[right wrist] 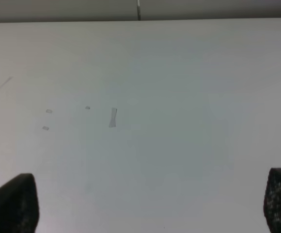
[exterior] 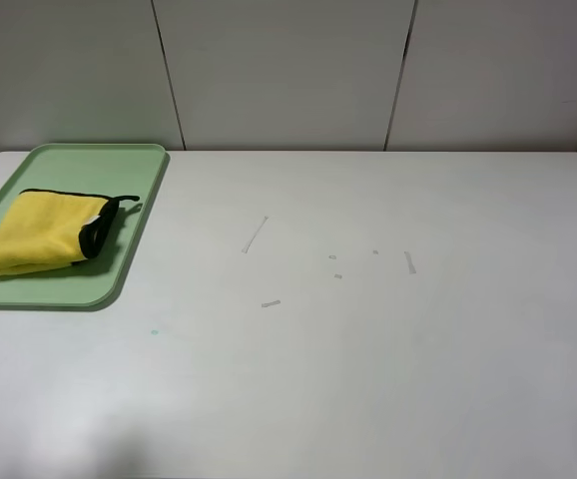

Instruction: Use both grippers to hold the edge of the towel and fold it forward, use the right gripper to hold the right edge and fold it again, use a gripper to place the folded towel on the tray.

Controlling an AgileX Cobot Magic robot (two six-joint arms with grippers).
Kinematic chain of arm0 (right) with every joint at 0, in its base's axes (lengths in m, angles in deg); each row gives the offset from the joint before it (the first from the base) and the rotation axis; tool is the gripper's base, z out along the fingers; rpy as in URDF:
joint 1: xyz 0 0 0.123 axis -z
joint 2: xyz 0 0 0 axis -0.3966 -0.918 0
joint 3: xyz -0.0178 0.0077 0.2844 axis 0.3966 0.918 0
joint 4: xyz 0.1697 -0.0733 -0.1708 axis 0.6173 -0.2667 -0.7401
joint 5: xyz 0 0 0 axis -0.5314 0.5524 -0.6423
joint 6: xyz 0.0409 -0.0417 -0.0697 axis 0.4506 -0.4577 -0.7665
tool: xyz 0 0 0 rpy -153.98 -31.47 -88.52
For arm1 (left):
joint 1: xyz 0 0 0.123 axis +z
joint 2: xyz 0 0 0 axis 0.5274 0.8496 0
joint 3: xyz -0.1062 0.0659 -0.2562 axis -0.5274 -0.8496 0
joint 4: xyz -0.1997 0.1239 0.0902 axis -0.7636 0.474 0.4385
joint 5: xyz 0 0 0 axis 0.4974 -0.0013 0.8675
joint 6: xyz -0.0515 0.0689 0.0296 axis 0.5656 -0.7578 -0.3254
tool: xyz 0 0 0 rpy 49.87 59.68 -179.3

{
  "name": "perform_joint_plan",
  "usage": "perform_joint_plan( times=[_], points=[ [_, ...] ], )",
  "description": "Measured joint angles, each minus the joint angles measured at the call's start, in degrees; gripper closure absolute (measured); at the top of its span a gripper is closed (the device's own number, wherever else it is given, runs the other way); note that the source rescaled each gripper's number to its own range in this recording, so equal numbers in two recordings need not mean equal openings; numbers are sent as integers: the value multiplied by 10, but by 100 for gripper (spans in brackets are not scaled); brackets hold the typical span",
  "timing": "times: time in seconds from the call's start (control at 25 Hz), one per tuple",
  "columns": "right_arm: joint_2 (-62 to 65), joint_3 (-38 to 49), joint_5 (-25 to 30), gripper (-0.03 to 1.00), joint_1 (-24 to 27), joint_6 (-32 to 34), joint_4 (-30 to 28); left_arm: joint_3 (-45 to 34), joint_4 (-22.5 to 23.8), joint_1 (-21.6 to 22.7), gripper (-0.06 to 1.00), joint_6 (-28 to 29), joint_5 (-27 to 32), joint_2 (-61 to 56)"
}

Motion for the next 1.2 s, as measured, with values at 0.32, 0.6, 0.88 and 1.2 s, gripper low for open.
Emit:
perform_joint_plan(
  times=[0.32,0.6,0.88,1.2],
  points=[
    [0,0,0,-3,0,0,0,0,-78,0,-6,-134,82,-104],
    [0,0,0,-3,0,0,0,-39,-96,0,-6,-148,98,-218],
    [0,0,0,-3,0,0,0,-41,-125,0,-5,-186,96,-339],
    [0,0,0,-3,0,0,4,-44,-159,0,-5,-218,94,-342]
  ],
)
